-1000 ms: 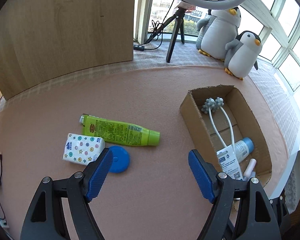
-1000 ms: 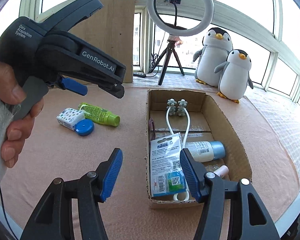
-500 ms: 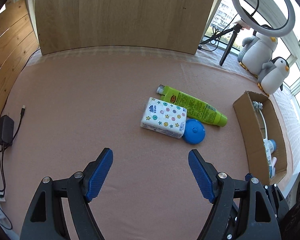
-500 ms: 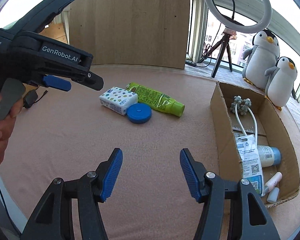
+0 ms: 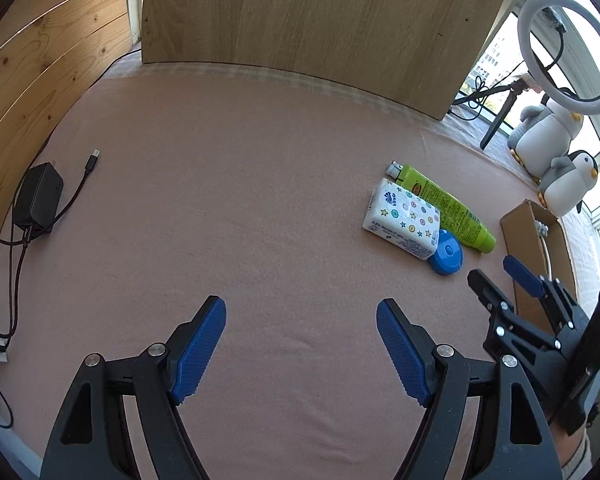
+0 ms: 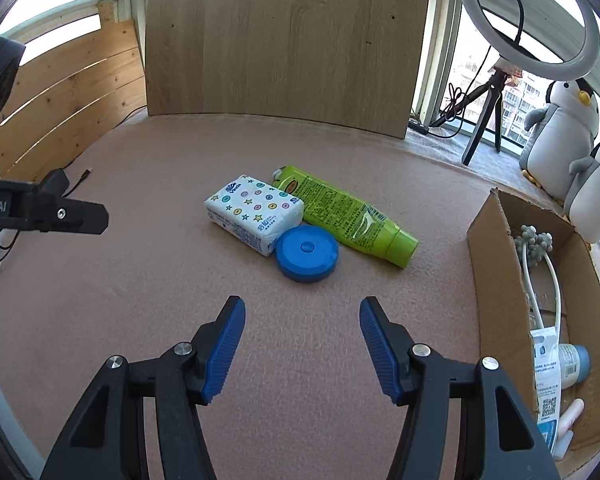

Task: Organize objects
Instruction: 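Grasp the white Vinda tissue pack with the right gripper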

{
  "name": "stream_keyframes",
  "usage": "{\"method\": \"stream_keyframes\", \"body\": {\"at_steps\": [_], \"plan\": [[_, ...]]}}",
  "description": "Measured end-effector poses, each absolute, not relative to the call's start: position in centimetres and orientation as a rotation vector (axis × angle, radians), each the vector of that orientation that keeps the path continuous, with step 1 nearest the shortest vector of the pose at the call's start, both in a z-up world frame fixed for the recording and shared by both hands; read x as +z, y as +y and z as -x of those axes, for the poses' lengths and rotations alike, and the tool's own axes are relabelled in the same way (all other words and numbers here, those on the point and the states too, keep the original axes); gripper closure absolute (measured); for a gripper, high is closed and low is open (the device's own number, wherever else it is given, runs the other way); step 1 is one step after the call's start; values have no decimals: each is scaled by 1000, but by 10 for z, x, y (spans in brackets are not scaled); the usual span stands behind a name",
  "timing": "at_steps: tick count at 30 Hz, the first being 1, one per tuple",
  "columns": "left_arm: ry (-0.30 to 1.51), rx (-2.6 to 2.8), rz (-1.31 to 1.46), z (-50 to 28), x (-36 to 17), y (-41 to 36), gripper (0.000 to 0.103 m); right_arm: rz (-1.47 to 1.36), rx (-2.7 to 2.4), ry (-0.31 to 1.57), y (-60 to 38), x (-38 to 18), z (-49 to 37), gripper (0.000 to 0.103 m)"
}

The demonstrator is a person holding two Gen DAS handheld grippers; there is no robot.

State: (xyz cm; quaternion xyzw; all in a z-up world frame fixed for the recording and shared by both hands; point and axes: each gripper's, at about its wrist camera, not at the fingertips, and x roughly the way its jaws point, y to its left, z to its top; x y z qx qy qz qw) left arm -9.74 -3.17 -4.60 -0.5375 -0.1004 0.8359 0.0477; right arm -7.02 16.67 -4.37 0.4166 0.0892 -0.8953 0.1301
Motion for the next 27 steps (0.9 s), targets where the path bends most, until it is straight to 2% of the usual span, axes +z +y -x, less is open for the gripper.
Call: {"method": "stream_keyframes", "body": {"at_steps": [9, 12, 16, 22, 27], "plan": [[-392, 2594, 1661, 82, -49, -69, 22, -1232, -2568, 508, 158, -49, 182, 47], [-423, 2618, 1662, 82, -49, -82, 22, -1267, -2471, 631, 139, -61, 189, 48], [-468, 2631, 1675, 84, -53, -100, 22, -1244, -2354, 682, 111, -69, 168, 48], [-523, 2644, 1690, 85, -59, -119, 22, -1248, -2302, 622, 82, -75, 123, 47], [-556, 2643, 1713, 85, -68, -133, 22, -1289, -2384, 204, 90, -75, 83, 43]]}}
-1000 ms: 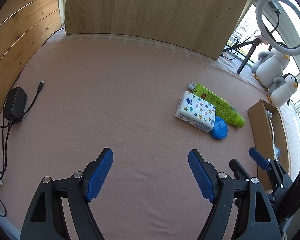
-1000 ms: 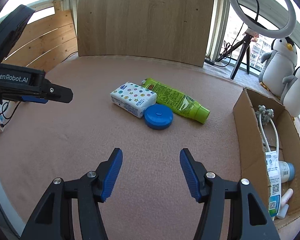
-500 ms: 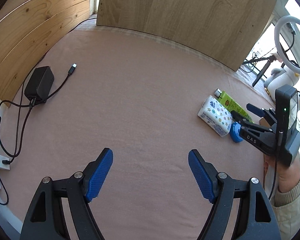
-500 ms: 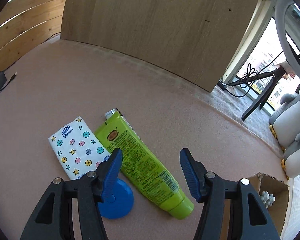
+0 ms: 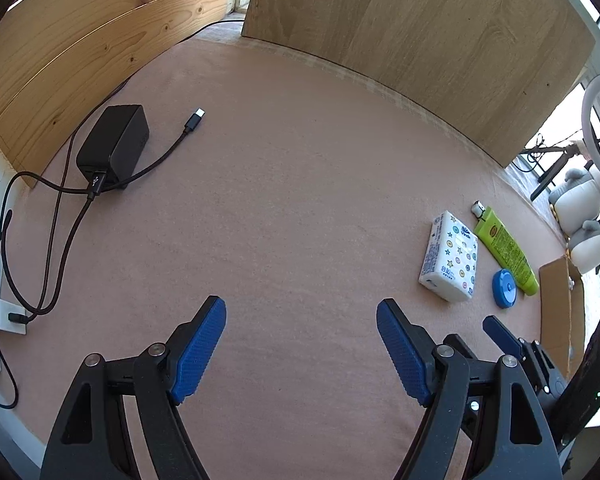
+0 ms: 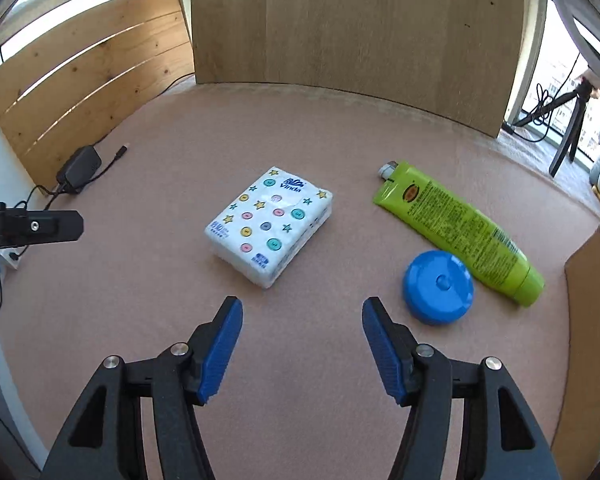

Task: Organize objects
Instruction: 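Grasp the white Vinda tissue pack with the right gripper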

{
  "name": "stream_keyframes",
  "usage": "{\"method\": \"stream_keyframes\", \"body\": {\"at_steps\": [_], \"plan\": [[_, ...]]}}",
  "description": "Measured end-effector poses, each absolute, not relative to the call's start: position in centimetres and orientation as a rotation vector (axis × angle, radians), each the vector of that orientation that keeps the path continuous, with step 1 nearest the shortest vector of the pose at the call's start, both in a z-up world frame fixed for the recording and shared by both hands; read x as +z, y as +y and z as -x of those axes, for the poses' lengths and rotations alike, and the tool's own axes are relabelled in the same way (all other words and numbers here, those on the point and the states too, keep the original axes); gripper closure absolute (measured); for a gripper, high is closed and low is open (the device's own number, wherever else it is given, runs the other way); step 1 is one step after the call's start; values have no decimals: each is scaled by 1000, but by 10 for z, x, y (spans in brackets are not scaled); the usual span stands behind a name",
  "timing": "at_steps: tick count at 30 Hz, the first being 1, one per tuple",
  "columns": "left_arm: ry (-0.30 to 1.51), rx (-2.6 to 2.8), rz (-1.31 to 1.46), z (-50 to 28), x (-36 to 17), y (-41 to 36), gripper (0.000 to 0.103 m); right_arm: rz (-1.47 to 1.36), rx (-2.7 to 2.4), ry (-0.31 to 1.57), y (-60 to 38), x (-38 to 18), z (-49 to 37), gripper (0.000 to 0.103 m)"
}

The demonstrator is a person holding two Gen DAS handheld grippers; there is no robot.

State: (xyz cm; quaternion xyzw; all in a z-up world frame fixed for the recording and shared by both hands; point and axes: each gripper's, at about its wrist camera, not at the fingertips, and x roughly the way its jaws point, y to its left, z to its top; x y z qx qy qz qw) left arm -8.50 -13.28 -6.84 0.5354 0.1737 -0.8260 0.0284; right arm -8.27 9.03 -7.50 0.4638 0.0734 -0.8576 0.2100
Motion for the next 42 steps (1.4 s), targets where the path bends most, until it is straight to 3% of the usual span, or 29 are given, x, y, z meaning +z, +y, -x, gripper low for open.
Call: {"method": "stream_keyframes", "body": {"at_steps": [6, 13, 23, 29, 37, 42], "plan": [[562, -2533, -1639, 79, -72, -145, 22, -1252, -2457, 213, 50, -85, 78, 43], [590, -2509, -1616, 69, -73, -163, 22, -1329, -2519, -11, 50, -92, 111, 42], [586, -2524, -1621, 69, -72, -161, 22, -1343, -2565, 6, 46, -94, 123, 43], [596, -2531, -1646, 74, -75, -153, 22, -1328, -2518, 53, 48, -93, 116, 52], [594, -2601, -1820, 89, -83, -99, 22, -1231, -2401, 255, 43, -95, 52, 54], [577, -2635, -1964, 96, -92, -56, 24, -1189, -2328, 284, 42, -95, 16, 54]]}}
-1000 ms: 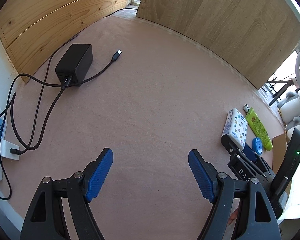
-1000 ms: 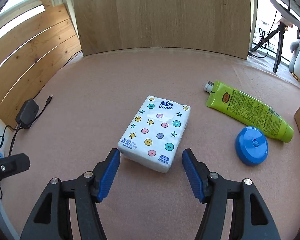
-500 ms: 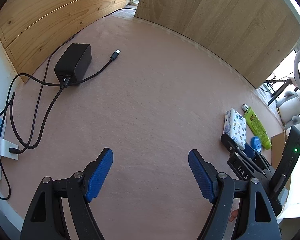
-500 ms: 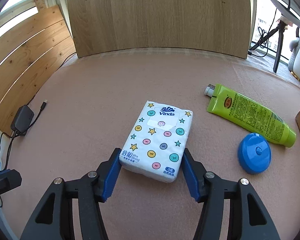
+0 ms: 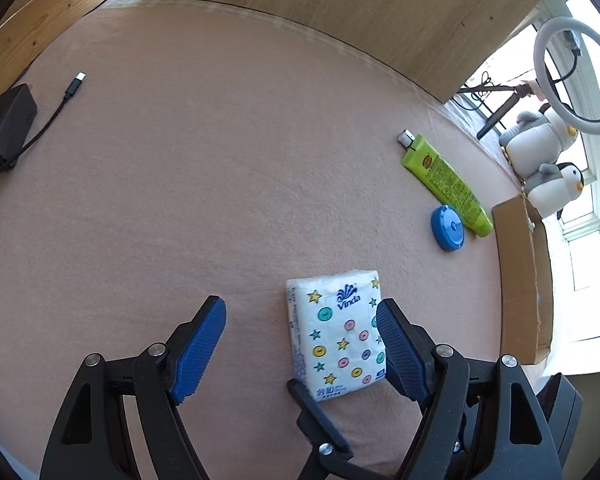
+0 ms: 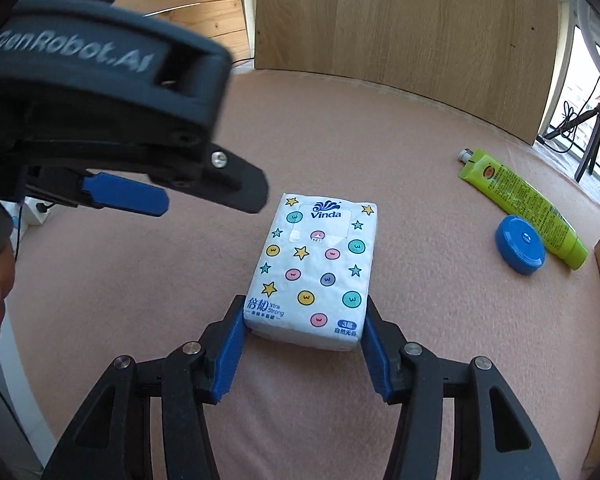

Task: Organize objects
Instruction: 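Grasp the white Vinda tissue pack with the right gripper, then lift the tissue pack and carry it toward the cardboard box with the right gripper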

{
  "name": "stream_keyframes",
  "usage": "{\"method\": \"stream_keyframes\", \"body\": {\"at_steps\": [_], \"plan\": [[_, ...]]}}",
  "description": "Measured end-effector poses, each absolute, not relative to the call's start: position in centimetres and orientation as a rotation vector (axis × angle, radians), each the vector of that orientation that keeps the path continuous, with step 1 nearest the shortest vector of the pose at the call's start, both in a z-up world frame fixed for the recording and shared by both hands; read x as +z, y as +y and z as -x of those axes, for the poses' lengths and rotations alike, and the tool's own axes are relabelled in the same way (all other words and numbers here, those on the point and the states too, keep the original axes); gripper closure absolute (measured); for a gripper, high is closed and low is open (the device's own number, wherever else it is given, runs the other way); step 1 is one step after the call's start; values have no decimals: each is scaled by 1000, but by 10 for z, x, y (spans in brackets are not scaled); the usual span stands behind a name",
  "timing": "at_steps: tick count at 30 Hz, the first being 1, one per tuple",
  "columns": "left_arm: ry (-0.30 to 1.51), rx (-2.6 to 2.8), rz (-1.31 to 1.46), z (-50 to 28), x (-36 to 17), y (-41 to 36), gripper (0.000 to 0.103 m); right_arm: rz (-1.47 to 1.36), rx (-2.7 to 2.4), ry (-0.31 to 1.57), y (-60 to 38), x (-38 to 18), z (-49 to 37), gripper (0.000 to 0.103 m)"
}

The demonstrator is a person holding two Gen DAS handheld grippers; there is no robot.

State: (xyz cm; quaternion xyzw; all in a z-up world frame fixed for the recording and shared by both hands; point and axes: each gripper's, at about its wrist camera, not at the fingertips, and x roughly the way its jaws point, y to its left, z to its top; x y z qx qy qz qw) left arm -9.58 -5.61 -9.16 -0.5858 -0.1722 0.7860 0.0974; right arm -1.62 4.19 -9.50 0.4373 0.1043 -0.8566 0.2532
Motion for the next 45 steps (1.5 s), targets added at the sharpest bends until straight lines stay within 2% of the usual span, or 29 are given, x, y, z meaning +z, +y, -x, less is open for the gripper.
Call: {"method": "stream_keyframes", "body": {"at_steps": [2, 4, 8, 12, 25, 45], "plan": [[-469, 2295, 1754, 96, -97, -43, 26, -1168, -2326, 306, 42, -95, 5, 54], [-437, 2252, 1796, 96, -104, -32, 40, -1144, -2313, 317, 41, -96, -5, 54], [-430, 2269, 1805, 94, -104, -28, 42, -1128, -2319, 343, 42, -96, -14, 54], [-438, 2275, 1798, 92, -102, -28, 48, -1126, -2320, 334, 43, -96, -14, 54], [-436, 2295, 1768, 88, -86, -20, 50, -1105, -2321, 313, 50, -89, -15, 56], [-331, 2397, 1598, 81, -4, 4, 50, -943, -2421, 260, 76, -32, -18, 56]]}}
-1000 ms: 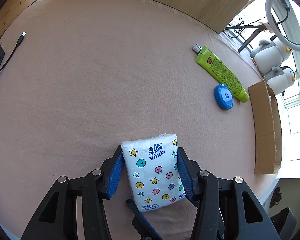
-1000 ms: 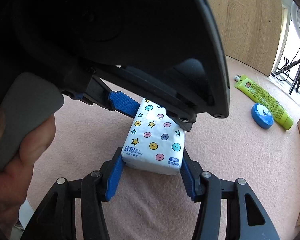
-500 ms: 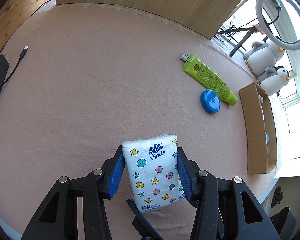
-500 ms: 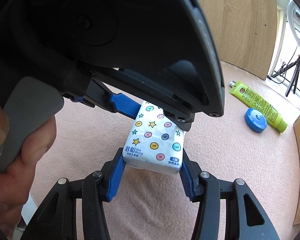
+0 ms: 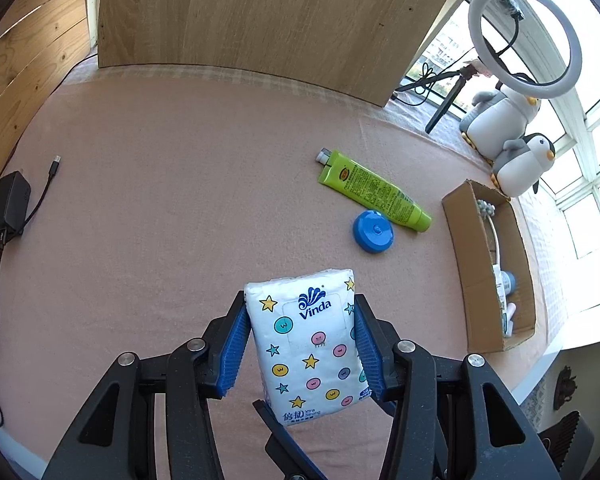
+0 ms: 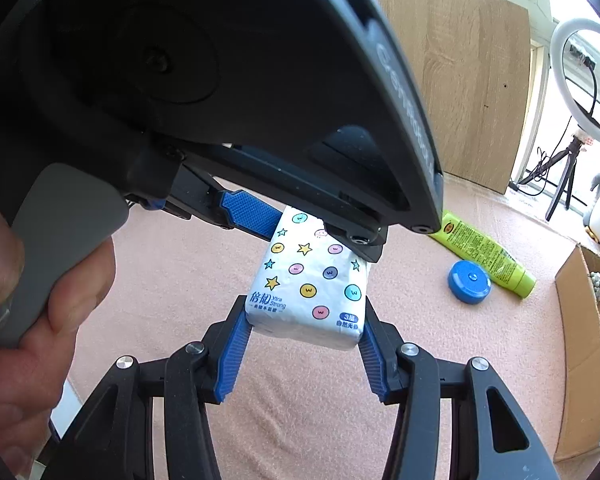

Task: Organize objects
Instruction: 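Lift the tissue pack and carry it toward the cardboard box with the right gripper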

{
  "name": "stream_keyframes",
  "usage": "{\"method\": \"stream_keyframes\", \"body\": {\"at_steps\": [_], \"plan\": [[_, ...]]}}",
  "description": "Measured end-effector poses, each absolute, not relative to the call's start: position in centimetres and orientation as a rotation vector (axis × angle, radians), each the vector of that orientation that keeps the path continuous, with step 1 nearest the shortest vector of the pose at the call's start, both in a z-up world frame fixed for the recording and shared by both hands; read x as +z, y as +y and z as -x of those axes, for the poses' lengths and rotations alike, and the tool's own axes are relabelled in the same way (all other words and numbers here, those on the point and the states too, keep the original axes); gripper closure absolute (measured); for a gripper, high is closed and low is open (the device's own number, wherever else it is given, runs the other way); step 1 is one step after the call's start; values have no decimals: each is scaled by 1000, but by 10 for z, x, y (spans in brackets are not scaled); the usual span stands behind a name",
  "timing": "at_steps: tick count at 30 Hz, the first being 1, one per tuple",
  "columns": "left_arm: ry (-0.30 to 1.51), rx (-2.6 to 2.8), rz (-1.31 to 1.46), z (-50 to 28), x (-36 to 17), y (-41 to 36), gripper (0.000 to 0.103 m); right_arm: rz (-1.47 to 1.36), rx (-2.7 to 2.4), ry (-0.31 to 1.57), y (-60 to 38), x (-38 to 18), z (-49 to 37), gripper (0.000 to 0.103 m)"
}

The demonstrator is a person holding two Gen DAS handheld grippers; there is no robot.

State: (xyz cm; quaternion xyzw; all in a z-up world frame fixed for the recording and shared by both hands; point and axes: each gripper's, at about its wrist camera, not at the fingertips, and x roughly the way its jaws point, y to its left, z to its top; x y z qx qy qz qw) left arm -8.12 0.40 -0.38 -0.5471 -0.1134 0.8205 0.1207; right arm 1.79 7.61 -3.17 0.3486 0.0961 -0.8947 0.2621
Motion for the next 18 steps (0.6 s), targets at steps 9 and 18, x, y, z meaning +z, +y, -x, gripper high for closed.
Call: {"method": "stream_keyframes", "body": {"at_steps": [9, 18], "plan": [[-290, 2414, 1573, 88, 10, 14, 50, -888, -2452, 233, 87, -17, -17, 56], [-275, 2404, 1588, 96, 5, 22, 50, -893, -2455, 219, 82, -9, -21, 56]]}}
